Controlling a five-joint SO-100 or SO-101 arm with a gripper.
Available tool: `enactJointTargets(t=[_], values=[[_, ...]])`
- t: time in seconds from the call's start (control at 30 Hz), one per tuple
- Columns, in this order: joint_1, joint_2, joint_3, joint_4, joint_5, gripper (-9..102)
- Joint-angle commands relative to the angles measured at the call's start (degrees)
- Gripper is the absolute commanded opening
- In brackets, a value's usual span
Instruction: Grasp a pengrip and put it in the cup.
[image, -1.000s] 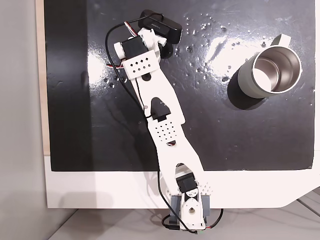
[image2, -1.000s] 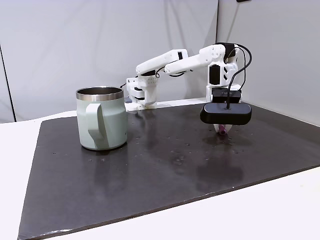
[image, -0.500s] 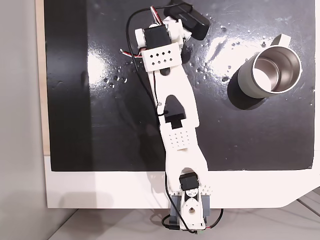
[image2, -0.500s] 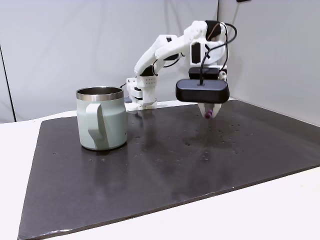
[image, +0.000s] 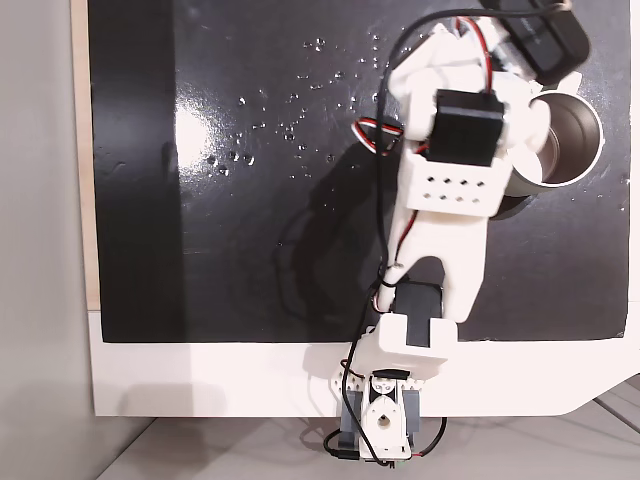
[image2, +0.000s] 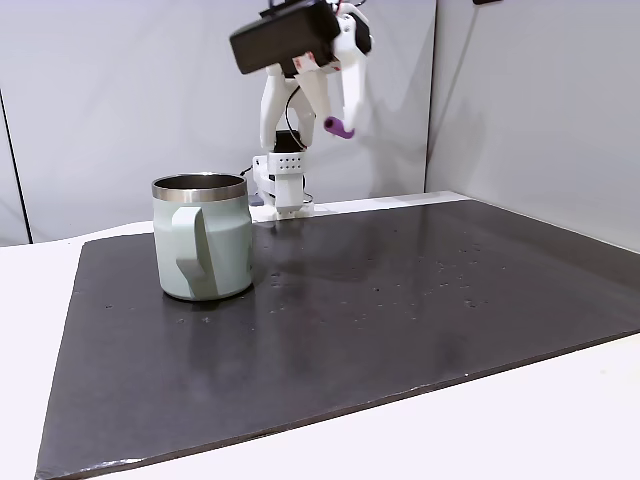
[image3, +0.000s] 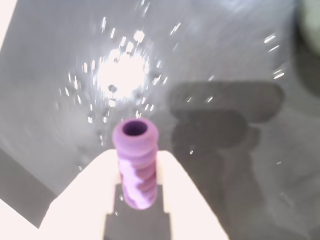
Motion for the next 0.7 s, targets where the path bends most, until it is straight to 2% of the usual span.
enactJointTargets(t=[0.0,0.37,0.67], values=[[5.9,7.0,-0.3,0.3,-0.6,0],[20.7,9.7,1.8,0.2,-7.7,0],[24.4,5.1,3.5,0.1,-13.6,0]])
